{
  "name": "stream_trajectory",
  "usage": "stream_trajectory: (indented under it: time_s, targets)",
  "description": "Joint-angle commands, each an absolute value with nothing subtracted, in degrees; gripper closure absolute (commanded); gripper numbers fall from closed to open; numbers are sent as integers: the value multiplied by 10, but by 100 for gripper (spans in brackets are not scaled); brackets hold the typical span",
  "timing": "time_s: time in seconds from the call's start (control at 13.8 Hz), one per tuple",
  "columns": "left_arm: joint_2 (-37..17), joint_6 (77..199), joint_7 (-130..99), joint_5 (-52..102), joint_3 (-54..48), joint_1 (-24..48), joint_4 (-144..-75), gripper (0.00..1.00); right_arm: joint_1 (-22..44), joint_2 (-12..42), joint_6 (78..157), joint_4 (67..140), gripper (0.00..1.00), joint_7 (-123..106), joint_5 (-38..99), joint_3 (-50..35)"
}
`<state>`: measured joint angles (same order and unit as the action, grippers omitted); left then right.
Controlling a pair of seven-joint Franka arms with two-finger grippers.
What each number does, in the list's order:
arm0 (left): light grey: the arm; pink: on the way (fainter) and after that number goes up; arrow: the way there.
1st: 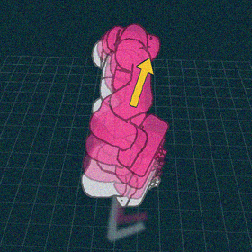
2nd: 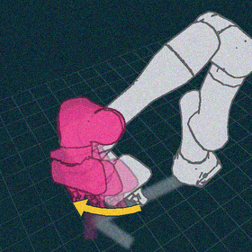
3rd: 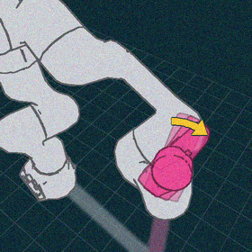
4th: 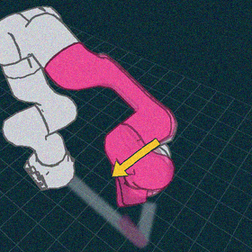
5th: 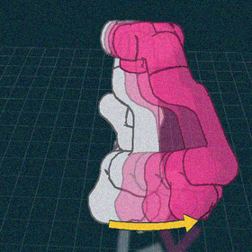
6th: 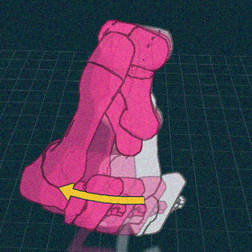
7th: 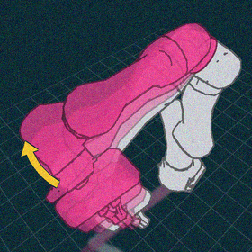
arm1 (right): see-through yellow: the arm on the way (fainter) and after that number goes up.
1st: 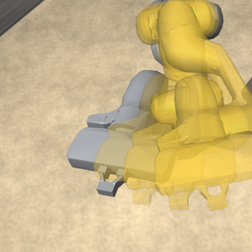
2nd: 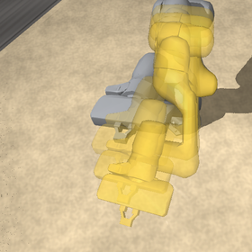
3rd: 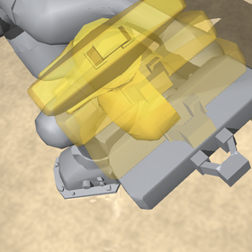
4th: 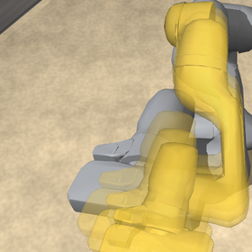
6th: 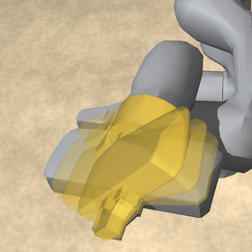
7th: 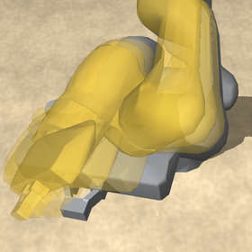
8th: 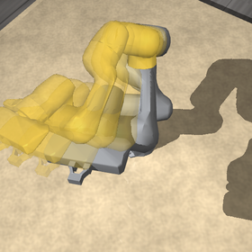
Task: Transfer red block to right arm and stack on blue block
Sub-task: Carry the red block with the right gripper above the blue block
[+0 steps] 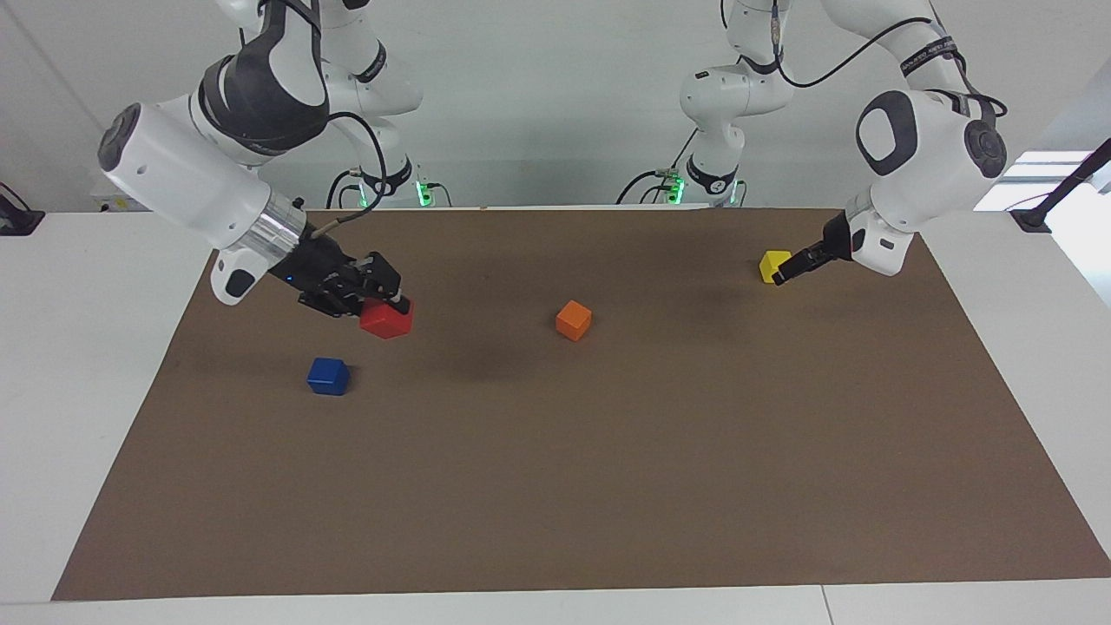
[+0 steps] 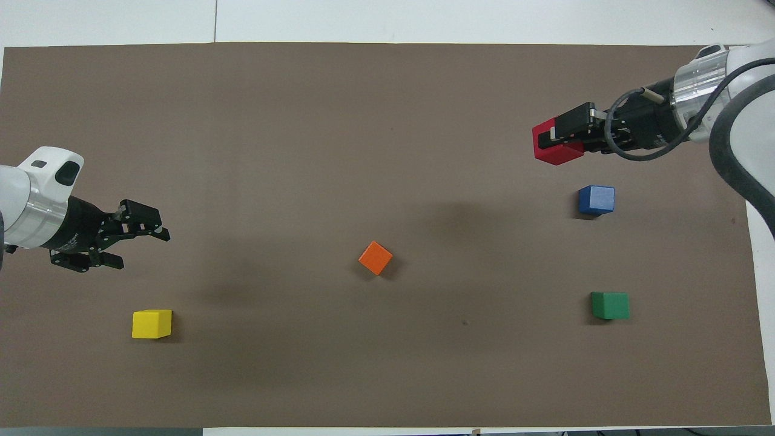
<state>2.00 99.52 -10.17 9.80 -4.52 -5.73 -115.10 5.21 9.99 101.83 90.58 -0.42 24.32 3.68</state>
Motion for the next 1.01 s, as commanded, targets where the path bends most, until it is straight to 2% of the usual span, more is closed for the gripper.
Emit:
stream_trajectory:
  time_s: [0.0, 0.14, 0.43, 0.65, 0.94]
  targets:
    - [11, 1006, 22, 30, -47, -24, -1129, 0, 52, 80, 1006, 906, 100, 11, 104, 32]
    - [12, 1021, 85, 20, -47, -28, -1134, 0, 57, 65, 996, 938, 100, 32, 59, 32]
    - [15, 1021, 31, -38, -47, -21, -1108, 0, 61, 40, 1020, 1032, 100, 75, 6, 29]
    - [-20, 933, 32, -48, -48, -20, -1017, 0, 55, 38, 1096, 1085, 100, 92, 4, 30]
    - [-73, 856, 31, -46, -48, -5, -904, 0, 36, 46, 1146, 1113, 100, 87, -28, 31]
